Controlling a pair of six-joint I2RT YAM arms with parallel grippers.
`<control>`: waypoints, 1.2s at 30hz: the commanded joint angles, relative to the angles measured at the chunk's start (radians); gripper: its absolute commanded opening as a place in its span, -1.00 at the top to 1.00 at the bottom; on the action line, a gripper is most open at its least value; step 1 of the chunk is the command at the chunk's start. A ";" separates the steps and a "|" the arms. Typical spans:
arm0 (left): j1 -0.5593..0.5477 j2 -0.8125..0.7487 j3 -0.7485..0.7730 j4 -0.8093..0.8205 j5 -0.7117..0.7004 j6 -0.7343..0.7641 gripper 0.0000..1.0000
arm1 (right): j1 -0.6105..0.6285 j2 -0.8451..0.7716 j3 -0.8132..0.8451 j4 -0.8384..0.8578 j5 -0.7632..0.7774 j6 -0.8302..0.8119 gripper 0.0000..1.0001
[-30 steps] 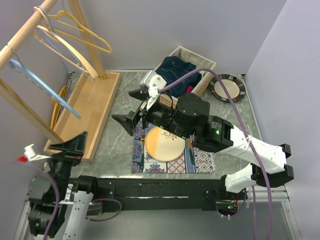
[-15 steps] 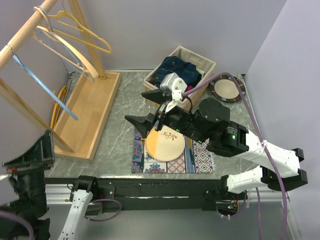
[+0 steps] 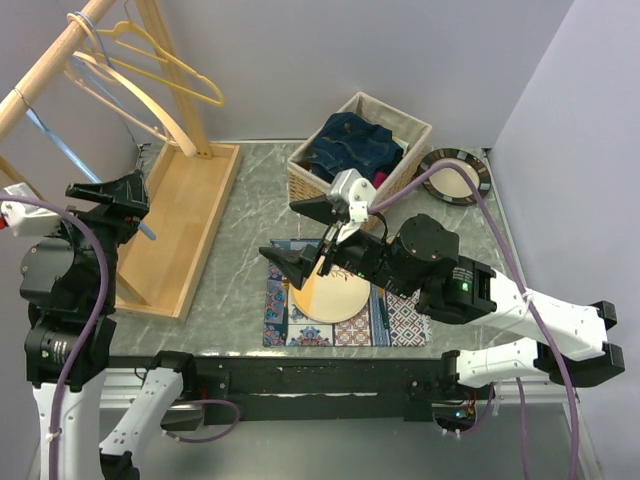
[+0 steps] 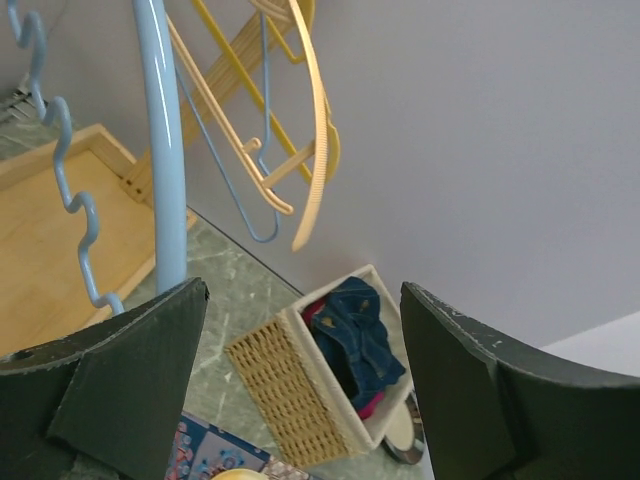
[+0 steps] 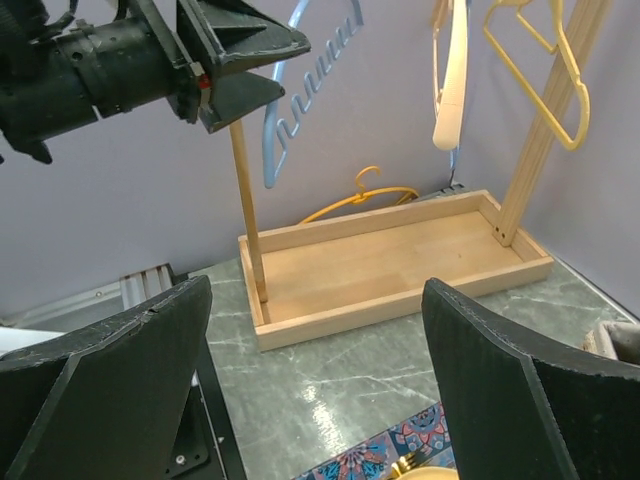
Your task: Remove the skirt from the hanger
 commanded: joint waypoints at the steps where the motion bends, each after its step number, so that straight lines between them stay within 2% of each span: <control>1: 0.003 -0.006 0.039 0.068 -0.020 0.099 -0.68 | 0.005 -0.064 -0.040 0.095 -0.002 -0.009 -0.85; 4: 0.003 0.012 0.049 0.136 0.033 0.160 -0.69 | 0.004 -0.071 -0.057 0.104 0.009 -0.015 -0.85; 7: 0.001 0.090 0.170 0.047 0.024 0.206 -0.72 | 0.002 -0.069 -0.060 0.104 0.023 -0.015 -0.86; 10: 0.003 0.188 0.317 -0.092 -0.051 0.251 -0.68 | 0.004 -0.074 -0.076 0.112 0.021 -0.007 -0.85; 12: 0.003 0.233 0.386 -0.155 -0.153 0.268 -0.63 | 0.004 -0.080 -0.091 0.113 0.018 -0.003 -0.85; 15: 0.003 0.265 0.436 -0.165 -0.265 0.320 -0.51 | 0.004 -0.086 -0.109 0.123 0.020 -0.004 -0.85; 18: 0.003 0.313 0.494 -0.181 -0.316 0.358 -0.40 | 0.005 -0.081 -0.106 0.116 0.029 -0.009 -0.85; 22: 0.003 0.330 0.465 -0.134 -0.356 0.403 -0.34 | 0.004 -0.081 -0.120 0.127 0.040 -0.027 -0.86; 32: 0.003 0.368 0.369 -0.082 -0.473 0.435 -0.44 | 0.002 0.020 -0.033 0.070 0.047 -0.064 -0.86; 36: 0.004 0.394 0.341 -0.037 -0.465 0.451 -0.33 | 0.002 0.057 0.016 0.051 0.047 -0.079 -0.86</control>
